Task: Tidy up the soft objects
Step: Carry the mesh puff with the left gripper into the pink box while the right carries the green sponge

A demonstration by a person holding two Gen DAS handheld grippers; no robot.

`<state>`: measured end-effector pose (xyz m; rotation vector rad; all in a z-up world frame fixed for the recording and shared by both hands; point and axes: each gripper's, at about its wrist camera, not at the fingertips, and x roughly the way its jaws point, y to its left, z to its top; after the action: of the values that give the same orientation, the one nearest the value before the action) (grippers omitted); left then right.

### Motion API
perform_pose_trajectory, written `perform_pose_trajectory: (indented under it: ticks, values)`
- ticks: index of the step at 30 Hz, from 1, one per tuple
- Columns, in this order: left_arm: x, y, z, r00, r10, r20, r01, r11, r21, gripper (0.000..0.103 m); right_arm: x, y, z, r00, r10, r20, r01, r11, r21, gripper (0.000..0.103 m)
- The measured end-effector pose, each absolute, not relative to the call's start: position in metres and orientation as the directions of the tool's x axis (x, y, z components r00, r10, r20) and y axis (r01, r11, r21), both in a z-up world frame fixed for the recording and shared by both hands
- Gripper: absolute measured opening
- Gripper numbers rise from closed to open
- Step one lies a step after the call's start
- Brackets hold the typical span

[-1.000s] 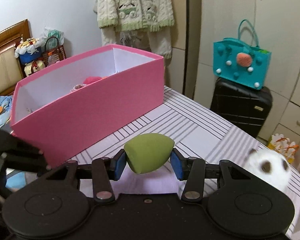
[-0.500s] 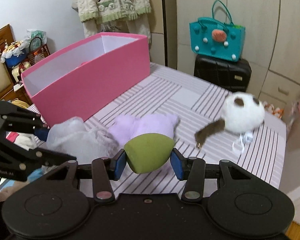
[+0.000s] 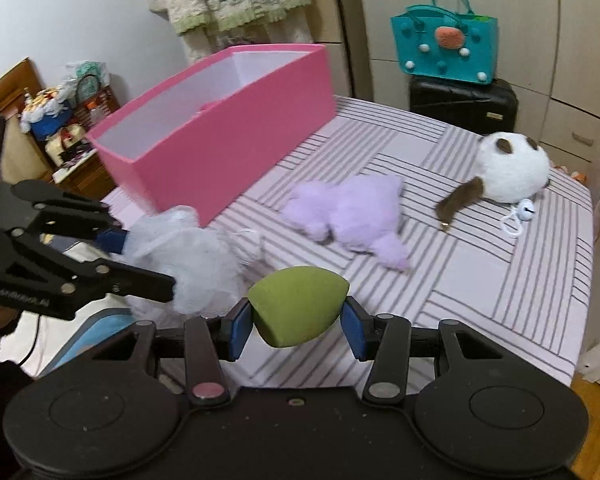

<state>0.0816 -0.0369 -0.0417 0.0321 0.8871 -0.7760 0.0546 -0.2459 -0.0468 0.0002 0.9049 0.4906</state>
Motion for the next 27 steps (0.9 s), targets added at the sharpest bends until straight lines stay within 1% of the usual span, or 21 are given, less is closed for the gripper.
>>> perform_pose_trajectory:
  ticks: [7,12,15,21,27]
  values:
    - [0.079,-0.018,-0.030,0.336,-0.613,-0.716,0.626,0.713,-0.317,0.032,0.040,-0.225,-0.030,0.478,0.445,-0.757,-0.465,0.860,0.211,0.053]
    - [0.077,-0.003,-0.013,0.347,-0.612,-0.710,0.637,0.710,-0.301,0.032,0.037,-0.209,-0.015,0.469,0.462,-0.753,-0.490,0.845,0.214,0.053]
    - [0.079,0.010,0.000,0.350,-0.628,-0.695,0.640,0.702,-0.312,0.032,0.039,-0.201,-0.006,0.468,0.473,-0.746,-0.503,0.837,0.216,0.053]
    - [0.080,0.038,0.026,0.422,-0.633,-0.649,0.643,0.714,-0.278,0.032,0.047,-0.176,0.019,0.487,0.496,-0.719,-0.549,0.814,0.189,0.053]
    - [0.091,0.070,0.041,0.482,-0.637,-0.602,0.622,0.732,-0.276,0.032,0.065,-0.152,0.038,0.508,0.518,-0.689,-0.590,0.791,0.160,0.053]
